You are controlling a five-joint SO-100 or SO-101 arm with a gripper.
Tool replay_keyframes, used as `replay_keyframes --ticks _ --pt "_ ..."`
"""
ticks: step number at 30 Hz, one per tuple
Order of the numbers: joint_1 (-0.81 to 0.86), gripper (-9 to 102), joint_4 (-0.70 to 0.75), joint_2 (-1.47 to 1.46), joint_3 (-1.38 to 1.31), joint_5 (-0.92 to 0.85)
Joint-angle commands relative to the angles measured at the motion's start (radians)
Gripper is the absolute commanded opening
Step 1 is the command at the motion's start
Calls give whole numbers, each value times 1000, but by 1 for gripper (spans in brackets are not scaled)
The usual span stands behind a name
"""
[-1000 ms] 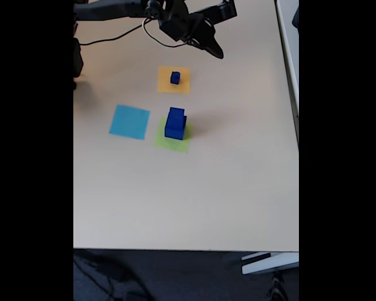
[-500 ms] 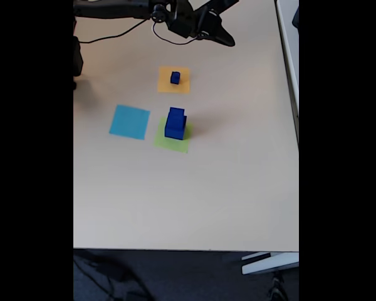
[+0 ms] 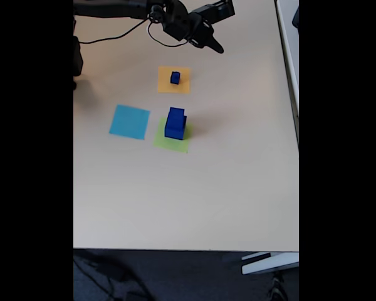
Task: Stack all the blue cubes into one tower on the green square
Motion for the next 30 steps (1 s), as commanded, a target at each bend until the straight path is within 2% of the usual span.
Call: replay_keyframes --ticks 1,6,15,30 --pt "-5 0 202 100 -14 225" --pt "-3 2 298 120 15 308" --pt "-63 8 293 118 140 480" --pt "-63 14 301 77 179 534"
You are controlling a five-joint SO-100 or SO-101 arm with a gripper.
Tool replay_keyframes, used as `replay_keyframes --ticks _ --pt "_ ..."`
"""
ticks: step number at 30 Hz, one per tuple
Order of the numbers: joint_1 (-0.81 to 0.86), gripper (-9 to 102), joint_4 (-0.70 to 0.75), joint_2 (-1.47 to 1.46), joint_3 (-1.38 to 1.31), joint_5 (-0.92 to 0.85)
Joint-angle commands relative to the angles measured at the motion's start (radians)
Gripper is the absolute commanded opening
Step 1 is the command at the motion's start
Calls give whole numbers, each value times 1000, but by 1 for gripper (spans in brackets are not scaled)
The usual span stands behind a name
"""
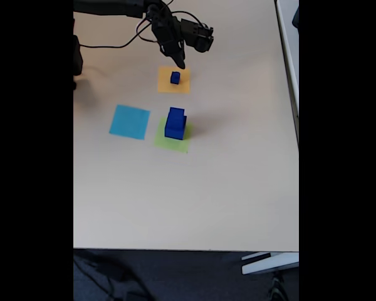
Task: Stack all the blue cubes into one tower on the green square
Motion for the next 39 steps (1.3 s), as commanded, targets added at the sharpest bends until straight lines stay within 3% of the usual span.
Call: replay_keyframes --ticks 1,39 --pt "-11 13 11 28 3 31" --pt "-20 11 -161 -81 123 43"
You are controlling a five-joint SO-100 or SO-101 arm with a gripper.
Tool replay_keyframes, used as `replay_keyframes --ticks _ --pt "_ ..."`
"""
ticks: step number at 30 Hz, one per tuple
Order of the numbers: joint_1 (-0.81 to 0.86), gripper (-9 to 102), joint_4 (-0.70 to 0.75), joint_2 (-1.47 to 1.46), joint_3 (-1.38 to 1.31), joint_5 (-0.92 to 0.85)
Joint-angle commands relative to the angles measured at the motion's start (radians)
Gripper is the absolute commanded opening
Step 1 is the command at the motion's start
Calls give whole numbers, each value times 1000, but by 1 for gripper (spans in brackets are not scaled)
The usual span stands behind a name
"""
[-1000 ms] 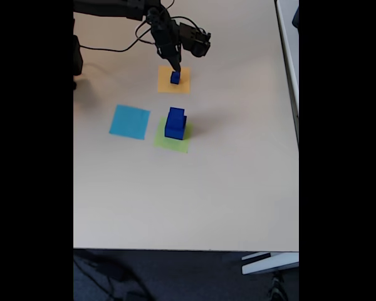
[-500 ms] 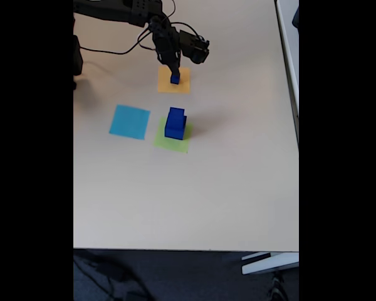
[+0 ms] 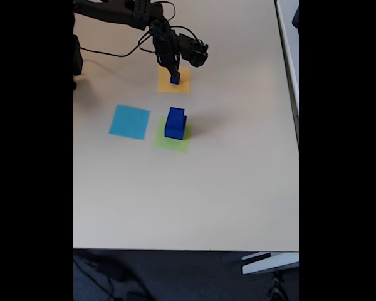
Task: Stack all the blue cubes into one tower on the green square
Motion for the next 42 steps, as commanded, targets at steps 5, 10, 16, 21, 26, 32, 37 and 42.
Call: replay_keyframes --ticks 5,10,16,21,26,32,37,42 --pt "-9 11 -60 8 18 9" --pt "-6 9 -74 5 26 11" --pt "-5 0 -87 5 46 31" --pt "0 0 -97 9 49 15" --pt "14 0 -112 28 51 -21" --pt "49 0 -66 89 -25 -129" --pt "97 0 86 115 -193 -216" --pt "160 0 221 112 -377 -278"
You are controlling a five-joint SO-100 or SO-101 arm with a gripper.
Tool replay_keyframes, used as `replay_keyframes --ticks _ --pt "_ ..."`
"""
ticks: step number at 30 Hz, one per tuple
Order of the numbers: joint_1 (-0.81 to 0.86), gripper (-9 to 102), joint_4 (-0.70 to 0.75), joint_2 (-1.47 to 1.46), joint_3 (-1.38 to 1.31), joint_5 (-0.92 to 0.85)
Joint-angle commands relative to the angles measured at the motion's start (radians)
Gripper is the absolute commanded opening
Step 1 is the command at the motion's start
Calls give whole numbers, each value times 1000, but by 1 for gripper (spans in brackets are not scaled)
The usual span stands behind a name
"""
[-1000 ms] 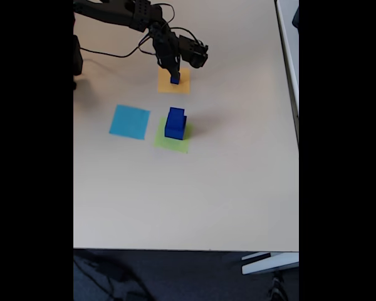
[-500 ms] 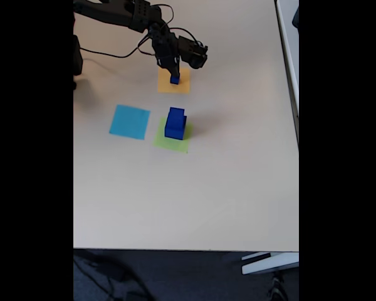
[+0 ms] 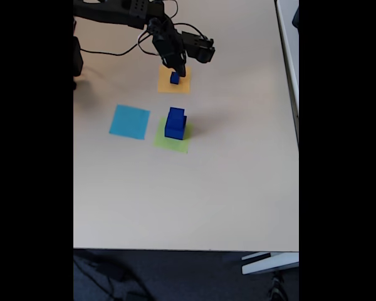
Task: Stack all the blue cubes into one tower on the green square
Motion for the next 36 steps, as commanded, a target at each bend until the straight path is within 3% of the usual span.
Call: replay_keyframes --ticks 1,19,36 --pt "51 0 57 84 -147 -34" --pt "288 0 60 74 -210 -147" --pt "308 0 106 110 -155 -126"
